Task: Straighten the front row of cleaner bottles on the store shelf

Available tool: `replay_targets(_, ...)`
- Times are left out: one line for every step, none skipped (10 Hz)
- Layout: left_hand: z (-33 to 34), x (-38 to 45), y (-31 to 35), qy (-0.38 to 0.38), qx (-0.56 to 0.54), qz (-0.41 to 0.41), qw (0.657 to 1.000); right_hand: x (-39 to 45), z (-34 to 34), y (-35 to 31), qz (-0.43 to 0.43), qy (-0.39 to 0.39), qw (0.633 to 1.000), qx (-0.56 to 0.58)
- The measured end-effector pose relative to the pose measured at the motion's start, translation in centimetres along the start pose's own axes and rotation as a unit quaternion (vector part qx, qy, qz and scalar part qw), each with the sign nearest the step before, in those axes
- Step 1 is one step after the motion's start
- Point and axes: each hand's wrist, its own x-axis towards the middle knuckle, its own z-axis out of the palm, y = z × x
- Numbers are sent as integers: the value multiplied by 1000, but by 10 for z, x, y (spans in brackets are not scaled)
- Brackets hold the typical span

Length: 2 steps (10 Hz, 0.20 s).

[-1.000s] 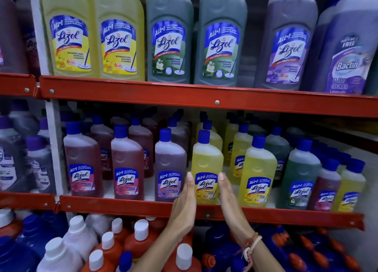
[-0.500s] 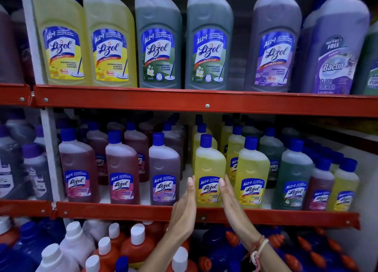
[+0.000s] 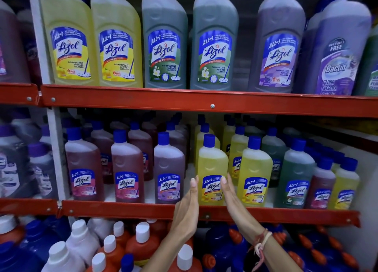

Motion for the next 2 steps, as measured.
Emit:
replay_targets(-6, -7, 7, -21, 33, 23, 999, 3, -3, 5, 3, 6, 1000, -21)
replay_targets(-21, -9, 24, 41, 122, 121, 984, 0, -17, -7, -16, 44, 996, -78)
